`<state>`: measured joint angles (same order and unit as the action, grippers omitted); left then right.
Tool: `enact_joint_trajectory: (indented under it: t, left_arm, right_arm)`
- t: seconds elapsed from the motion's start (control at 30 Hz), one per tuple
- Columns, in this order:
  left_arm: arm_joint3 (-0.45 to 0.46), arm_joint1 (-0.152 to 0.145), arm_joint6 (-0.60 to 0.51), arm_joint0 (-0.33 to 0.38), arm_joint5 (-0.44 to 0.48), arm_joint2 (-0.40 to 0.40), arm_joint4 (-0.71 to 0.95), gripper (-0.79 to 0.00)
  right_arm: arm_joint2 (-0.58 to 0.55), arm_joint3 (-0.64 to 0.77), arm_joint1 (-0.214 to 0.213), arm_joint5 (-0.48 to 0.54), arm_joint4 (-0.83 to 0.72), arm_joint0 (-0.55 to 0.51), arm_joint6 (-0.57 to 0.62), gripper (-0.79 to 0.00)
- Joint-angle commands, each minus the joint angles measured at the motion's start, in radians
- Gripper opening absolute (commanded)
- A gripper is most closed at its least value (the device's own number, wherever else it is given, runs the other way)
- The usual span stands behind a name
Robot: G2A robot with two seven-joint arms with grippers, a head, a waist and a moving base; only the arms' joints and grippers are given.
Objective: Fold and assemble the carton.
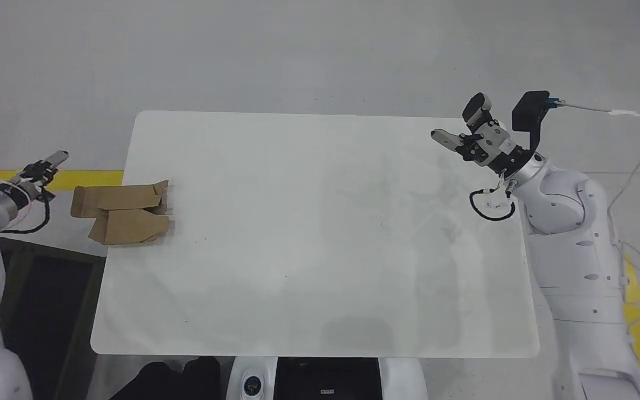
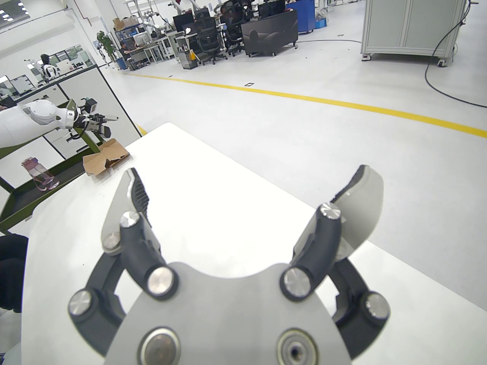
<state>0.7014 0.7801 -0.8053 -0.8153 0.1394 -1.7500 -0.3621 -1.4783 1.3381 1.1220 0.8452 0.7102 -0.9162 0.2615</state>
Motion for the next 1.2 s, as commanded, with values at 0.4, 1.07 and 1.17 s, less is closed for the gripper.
enact_joint_trajectory:
  t: [0.4,1.07,1.17]
  left_arm:
    - [0.059,-0.004,-0.153,-0.131,-0.010,-0.039,0.188,0.000]
    - [0.167,-0.006,-0.250,-0.231,0.023,-0.084,0.425,-0.785]
    - [0.195,-0.004,-0.260,-0.242,0.059,-0.091,0.482,-0.785]
  right_arm:
    - [0.000,0.000,0.000,0.000,0.000,0.000,0.000,0.000]
    - [0.000,0.000,0.000,0.000,0.000,0.000,0.000,0.000]
    - [0.000,0.000,0.000,0.000,0.000,0.000,0.000,0.000]
